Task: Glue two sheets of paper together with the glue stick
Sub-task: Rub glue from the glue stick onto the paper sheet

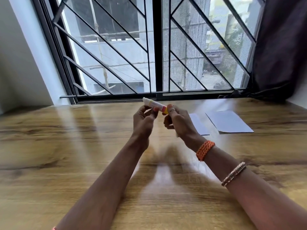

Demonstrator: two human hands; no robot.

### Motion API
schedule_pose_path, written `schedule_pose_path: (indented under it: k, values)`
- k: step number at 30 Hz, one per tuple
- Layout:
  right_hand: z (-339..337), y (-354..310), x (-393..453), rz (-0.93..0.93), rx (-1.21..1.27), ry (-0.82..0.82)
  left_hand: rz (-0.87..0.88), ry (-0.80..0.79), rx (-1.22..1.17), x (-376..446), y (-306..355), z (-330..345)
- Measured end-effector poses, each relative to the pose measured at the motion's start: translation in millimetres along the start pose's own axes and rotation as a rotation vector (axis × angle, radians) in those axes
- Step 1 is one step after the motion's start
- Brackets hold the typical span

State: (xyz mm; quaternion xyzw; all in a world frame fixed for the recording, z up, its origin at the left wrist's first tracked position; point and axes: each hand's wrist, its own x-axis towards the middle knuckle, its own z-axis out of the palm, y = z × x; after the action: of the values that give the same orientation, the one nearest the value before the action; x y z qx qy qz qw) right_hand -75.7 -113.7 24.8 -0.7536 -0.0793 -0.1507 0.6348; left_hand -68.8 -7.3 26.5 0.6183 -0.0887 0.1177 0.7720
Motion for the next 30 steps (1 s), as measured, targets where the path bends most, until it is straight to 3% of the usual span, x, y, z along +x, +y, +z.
schedule_pose_path:
  k: [6, 9, 15, 18, 21, 25, 30]
  values:
    - [3.6, 8.1, 0.8, -0.342, -0.269, 0.19, -0.002, 0.054, -0.02, -0.9, 3.9, 0.3]
    - [2.0, 7.0, 1.3, -0.339, -0.278, 0.232, -0.004, 0.057, -0.034, -1.6, 5.4, 1.2]
    - [-0.6, 7.8, 3.6, -0.188, -0.261, 0.152, -0.014, 0.008, -0.008, -2.8, 3.2, 2.7]
    - [1.8, 8.4, 1.6, -0.277, -0.31, 0.174, -0.023, 0.028, 0.01, -3.2, 2.7, 2.3]
    - [2.5, 9.3, -0.1, -0.481, -0.344, 0.199, -0.033, 0.062, 0.02, -3.1, 5.0, 1.6]
    - [0.3, 9.0, -2.3, -0.706, -0.573, 0.227, -0.077, 0.076, 0.04, -1.7, 5.9, -0.7]
    - [-3.7, 9.2, 3.0, -0.61, -0.567, 0.22, -0.096, 0.038, 0.038, -4.4, 5.9, 1.2]
